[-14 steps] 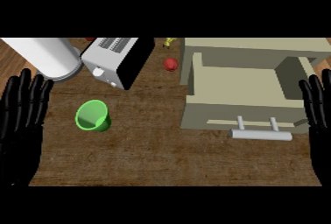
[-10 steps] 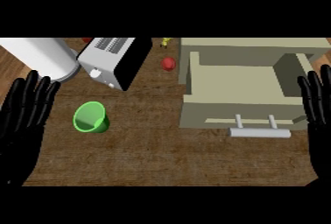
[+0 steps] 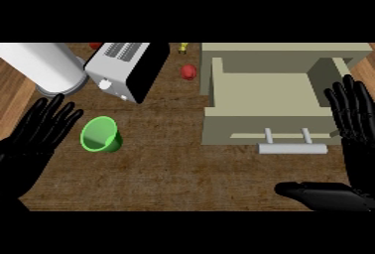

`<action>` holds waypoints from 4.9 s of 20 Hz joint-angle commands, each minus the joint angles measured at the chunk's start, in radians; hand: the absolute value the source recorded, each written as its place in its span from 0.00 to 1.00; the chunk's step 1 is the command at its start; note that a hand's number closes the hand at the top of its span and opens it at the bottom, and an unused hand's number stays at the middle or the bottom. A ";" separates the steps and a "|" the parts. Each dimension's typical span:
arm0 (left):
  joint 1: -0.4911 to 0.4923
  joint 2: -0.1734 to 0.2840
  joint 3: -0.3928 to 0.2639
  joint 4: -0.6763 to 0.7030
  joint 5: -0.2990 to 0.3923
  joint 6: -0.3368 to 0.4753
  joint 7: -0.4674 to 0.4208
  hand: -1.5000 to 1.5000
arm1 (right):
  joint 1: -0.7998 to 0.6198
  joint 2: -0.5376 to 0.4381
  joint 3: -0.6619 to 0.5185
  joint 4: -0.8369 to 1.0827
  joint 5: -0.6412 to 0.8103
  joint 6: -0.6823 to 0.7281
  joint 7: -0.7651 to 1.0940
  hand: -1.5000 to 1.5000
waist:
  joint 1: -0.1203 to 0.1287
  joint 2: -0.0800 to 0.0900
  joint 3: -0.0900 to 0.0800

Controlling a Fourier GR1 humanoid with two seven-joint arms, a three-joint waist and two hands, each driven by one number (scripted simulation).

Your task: Pick up the cup, place it into the drawer and close the drawer

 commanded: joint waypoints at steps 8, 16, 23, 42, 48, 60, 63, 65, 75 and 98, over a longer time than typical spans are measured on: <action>-0.117 0.024 0.110 0.425 -0.093 -0.157 -0.120 0.00 | -0.007 0.021 -0.020 0.042 0.004 0.040 -0.047 0.00 | -0.007 0.000 0.001; -0.127 0.068 0.168 0.624 -0.270 -0.187 -0.283 0.00 | -0.036 0.018 -0.040 0.118 0.022 0.069 -0.086 0.00 | -0.003 0.000 0.002; -0.307 0.076 0.147 1.006 -0.504 -0.113 -0.518 0.00 | -0.026 0.019 -0.047 0.041 -0.001 0.086 -0.024 0.00 | -0.011 0.000 0.001; -0.448 0.111 0.135 1.575 -0.654 -0.078 -1.021 0.00 | -0.021 0.045 -0.043 0.064 -0.002 0.107 -0.070 0.00 | -0.040 0.013 -0.004; -0.473 0.095 0.108 1.612 -0.687 -0.052 -1.060 0.00 | -0.060 0.022 -0.070 0.101 -0.012 0.120 -0.051 0.00 | -0.037 0.015 -0.004; -0.532 0.079 0.110 1.664 -0.683 -0.077 -1.055 0.00 | -0.078 0.033 -0.062 0.070 -0.027 0.118 0.003 0.00 | -0.041 0.013 -0.004; -0.537 0.045 0.110 1.662 -0.678 -0.077 -1.062 0.00 | -0.036 0.037 -0.049 0.119 -0.005 0.139 -0.086 0.00 | -0.048 0.018 -0.005; -0.572 0.063 0.126 1.660 -0.656 -0.122 -1.031 0.00 | -0.090 0.022 -0.086 0.146 -0.039 0.140 -0.049 0.00 | -0.041 0.018 -0.005; -0.570 -0.003 0.110 1.639 -0.634 -0.231 -1.034 1.00 | -0.088 0.026 -0.091 0.167 -0.043 0.147 -0.077 0.00 | -0.042 0.020 -0.005; -0.529 -0.114 0.283 1.515 -0.420 0.063 -1.132 1.00 | -0.040 0.022 -0.099 0.190 -0.015 0.156 -0.123 0.00 | -0.018 0.006 0.000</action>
